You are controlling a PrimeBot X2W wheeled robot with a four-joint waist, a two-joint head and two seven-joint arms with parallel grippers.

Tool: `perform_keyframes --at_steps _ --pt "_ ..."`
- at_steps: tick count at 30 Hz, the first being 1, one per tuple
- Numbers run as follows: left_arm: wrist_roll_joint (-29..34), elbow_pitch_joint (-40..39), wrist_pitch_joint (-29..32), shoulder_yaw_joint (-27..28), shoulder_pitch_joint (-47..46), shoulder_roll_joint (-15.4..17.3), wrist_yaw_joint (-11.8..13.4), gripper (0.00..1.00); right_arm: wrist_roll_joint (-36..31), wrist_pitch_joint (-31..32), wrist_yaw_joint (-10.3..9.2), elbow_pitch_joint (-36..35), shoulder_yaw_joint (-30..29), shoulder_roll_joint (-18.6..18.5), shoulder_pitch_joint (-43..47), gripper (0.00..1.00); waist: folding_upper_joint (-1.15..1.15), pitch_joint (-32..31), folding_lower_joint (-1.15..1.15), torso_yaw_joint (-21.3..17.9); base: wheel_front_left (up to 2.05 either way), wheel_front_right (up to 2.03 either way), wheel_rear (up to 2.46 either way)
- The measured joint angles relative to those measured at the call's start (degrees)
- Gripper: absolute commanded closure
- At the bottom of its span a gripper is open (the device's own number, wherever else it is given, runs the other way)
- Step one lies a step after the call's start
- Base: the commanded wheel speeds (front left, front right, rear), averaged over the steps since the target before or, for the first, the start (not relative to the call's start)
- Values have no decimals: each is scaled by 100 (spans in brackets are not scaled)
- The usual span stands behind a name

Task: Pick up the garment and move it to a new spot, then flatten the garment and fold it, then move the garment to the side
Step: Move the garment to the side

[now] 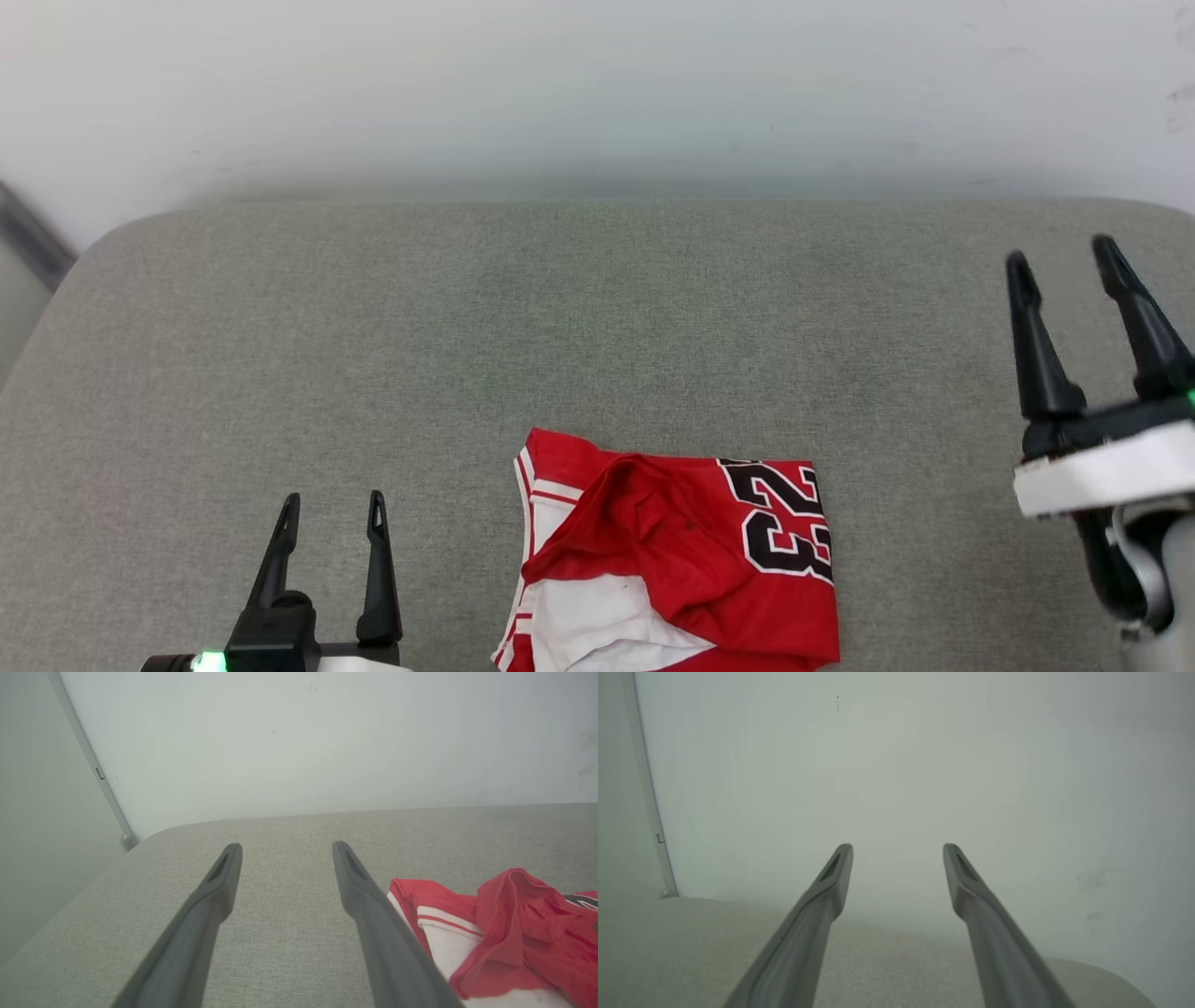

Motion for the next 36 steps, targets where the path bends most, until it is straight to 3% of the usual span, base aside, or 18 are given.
perform_keyframes --at_steps 2,7,12,16,23,36 --pt "0 -1 0 3 0 -4 -2 0 310 548 0 122 297 -319 -338 0 0 8 0 2 0 0 0" --pt "0 -2 0 16 -12 -11 -10 0 1460 2693 0 402 1077 -1093 -805 0 0 52 0 6 0 0 0" --pt "0 2 0 16 -72 -18 -49 0 2835 4512 0 633 1419 -1491 -905 0 0 137 0 40 0 0 0" --pt "-1 32 0 9 -176 -25 -88 0 3677 5589 1 723 1769 -1772 -794 0 0 239 0 110 0 0 0" --pt "-2 64 0 -32 -409 -37 -136 0 4239 6017 0 1100 1984 -1684 -589 0 0 501 0 272 0 0 0" --pt "-3 116 0 -123 -797 -59 -213 0 4400 5523 7 1805 2490 -1067 -725 0 0 1070 0 578 0 0 0"
